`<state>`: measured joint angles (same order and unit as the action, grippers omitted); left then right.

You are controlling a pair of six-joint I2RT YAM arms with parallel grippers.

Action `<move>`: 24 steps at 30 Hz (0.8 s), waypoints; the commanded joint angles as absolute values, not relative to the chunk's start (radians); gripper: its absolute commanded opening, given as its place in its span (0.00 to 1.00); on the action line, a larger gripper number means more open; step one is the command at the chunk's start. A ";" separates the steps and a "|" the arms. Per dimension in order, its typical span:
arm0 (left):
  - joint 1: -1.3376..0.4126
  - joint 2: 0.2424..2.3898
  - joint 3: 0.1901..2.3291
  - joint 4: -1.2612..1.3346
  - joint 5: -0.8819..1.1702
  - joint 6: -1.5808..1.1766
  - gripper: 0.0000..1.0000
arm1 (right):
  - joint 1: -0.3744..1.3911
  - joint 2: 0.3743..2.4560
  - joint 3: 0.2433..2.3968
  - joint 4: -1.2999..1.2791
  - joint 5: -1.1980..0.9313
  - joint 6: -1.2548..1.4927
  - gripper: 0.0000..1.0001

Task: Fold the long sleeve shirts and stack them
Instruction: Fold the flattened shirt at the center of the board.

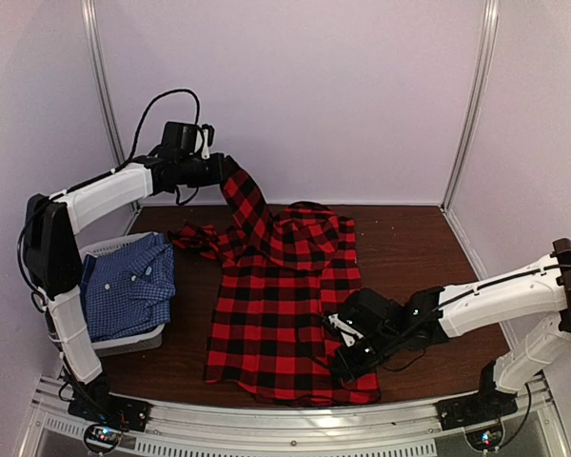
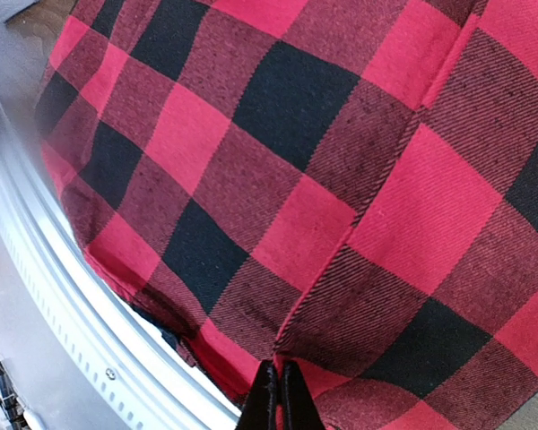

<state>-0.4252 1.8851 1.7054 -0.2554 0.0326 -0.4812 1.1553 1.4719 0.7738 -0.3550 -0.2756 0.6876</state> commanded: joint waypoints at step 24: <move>-0.491 1.474 1.209 -0.220 -0.097 -0.688 0.00 | 0.920 1.314 0.873 -0.352 -0.079 0.641 0.54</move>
